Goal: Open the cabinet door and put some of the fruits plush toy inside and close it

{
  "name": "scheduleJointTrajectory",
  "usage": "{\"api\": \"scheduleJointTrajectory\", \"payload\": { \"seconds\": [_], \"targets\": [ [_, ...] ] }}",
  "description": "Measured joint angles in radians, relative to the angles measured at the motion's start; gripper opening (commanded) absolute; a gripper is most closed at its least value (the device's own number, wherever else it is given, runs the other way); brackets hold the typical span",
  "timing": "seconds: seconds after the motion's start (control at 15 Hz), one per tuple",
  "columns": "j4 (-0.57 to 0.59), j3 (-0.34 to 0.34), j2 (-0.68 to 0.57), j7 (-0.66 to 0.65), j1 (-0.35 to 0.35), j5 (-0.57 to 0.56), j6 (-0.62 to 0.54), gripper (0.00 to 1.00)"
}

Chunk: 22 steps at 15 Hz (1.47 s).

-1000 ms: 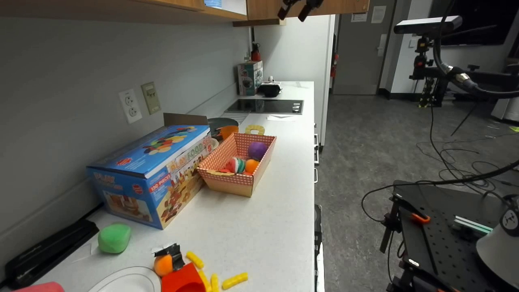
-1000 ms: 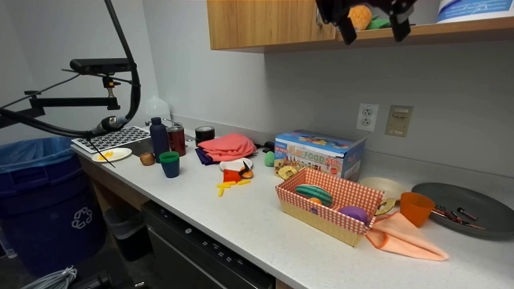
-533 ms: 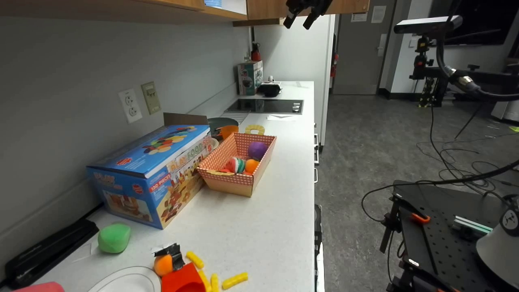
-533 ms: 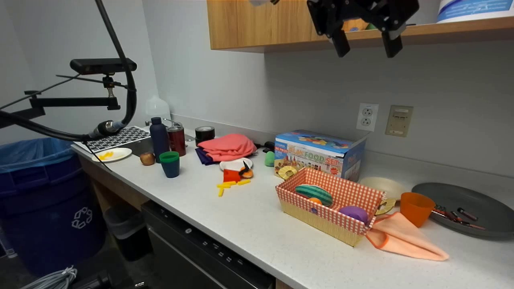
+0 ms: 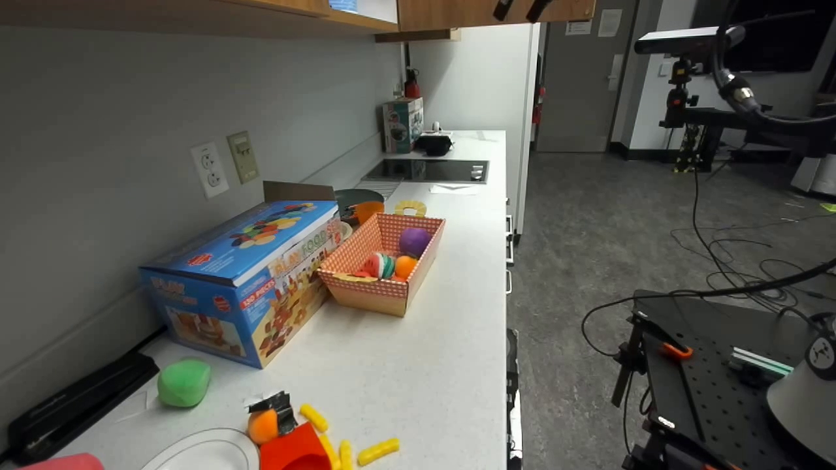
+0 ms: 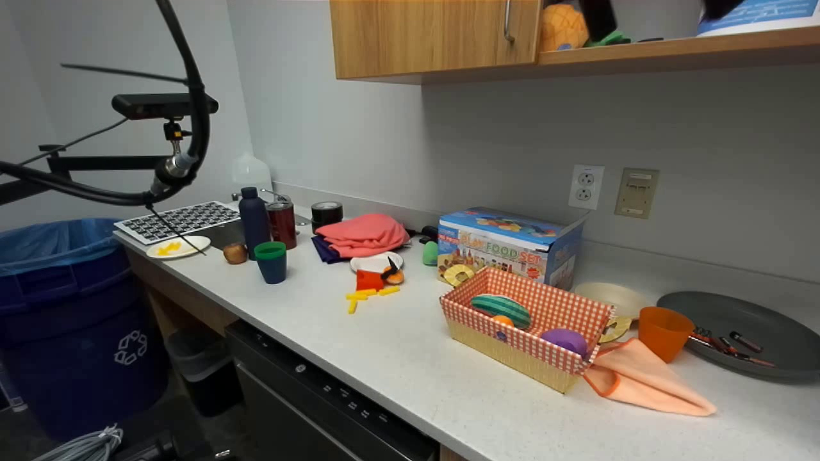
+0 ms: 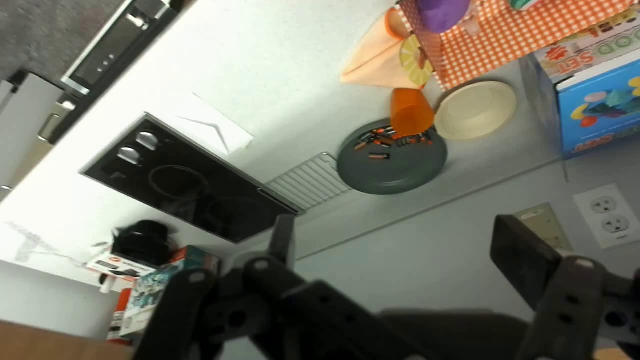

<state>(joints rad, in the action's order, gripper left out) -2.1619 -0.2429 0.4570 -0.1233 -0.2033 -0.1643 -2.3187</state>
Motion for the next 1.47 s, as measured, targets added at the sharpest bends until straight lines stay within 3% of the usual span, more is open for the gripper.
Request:
{"api": "scheduleJointTrajectory", "payload": {
  "seconds": [0.33, 0.6, 1.0, 1.2, 1.47],
  "targets": [
    [0.061, -0.035, 0.079, -0.003, -0.149, -0.004, 0.148, 1.00],
    [0.089, -0.071, 0.092, -0.024, -0.229, -0.005, 0.178, 1.00],
    [0.110, -0.078, 0.065, -0.228, -0.347, -0.086, 0.059, 1.00],
    [0.111, -0.051, 0.046, -0.352, -0.404, -0.141, -0.020, 1.00],
    [0.111, -0.035, 0.039, -0.382, -0.420, -0.146, -0.030, 1.00]
  ]
}}
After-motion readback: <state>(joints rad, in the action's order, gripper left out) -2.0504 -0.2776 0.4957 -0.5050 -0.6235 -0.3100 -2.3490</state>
